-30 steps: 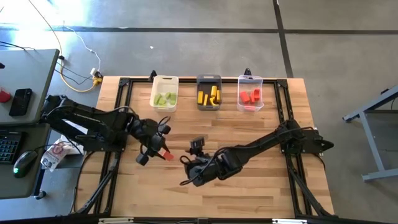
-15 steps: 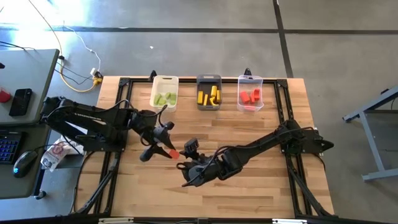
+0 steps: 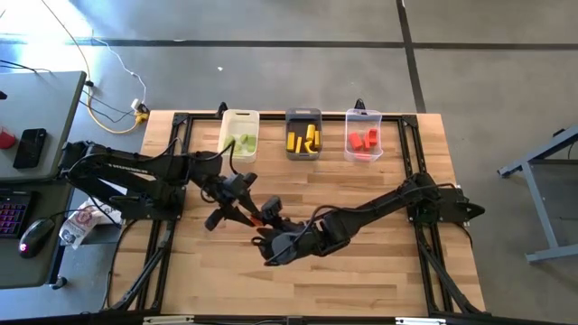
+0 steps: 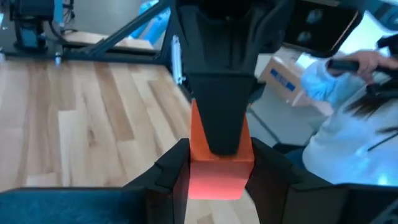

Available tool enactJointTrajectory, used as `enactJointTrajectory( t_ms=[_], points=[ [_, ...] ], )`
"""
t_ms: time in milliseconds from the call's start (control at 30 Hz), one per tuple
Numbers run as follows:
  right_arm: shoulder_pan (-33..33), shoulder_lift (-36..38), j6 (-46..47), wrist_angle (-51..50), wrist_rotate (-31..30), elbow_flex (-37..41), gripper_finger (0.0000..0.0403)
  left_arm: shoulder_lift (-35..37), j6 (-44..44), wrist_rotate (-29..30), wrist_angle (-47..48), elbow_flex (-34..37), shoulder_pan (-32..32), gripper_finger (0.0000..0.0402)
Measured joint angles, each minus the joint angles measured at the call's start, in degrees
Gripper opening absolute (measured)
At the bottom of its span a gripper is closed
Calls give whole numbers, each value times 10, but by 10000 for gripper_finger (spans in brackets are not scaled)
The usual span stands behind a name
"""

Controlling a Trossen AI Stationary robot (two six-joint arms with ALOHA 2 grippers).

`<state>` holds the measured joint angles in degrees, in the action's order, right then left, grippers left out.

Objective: Sort & place blocks by color
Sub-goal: Put the orange block into the transparent bin

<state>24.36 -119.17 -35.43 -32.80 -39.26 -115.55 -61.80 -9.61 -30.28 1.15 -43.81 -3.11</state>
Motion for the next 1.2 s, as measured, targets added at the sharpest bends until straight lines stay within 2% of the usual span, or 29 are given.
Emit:
enactJointTrajectory(
  t_ms=[300,700,800,1067,1200],
  points=[
    [-13,0,-29,31,0,0,226,0,-13,-13,-28,0,0,110],
    [-33,0,-36,49,39,0,225,0,-13,-12,-49,0,0,111],
    [-33,0,-37,52,34,0,208,0,-12,-12,-51,0,0,111],
    [-34,0,-41,53,32,0,125,0,-12,-10,-52,0,0,112],
    [-34,0,-42,52,32,0,115,-1,-13,-10,-51,0,0,115]
  ],
)
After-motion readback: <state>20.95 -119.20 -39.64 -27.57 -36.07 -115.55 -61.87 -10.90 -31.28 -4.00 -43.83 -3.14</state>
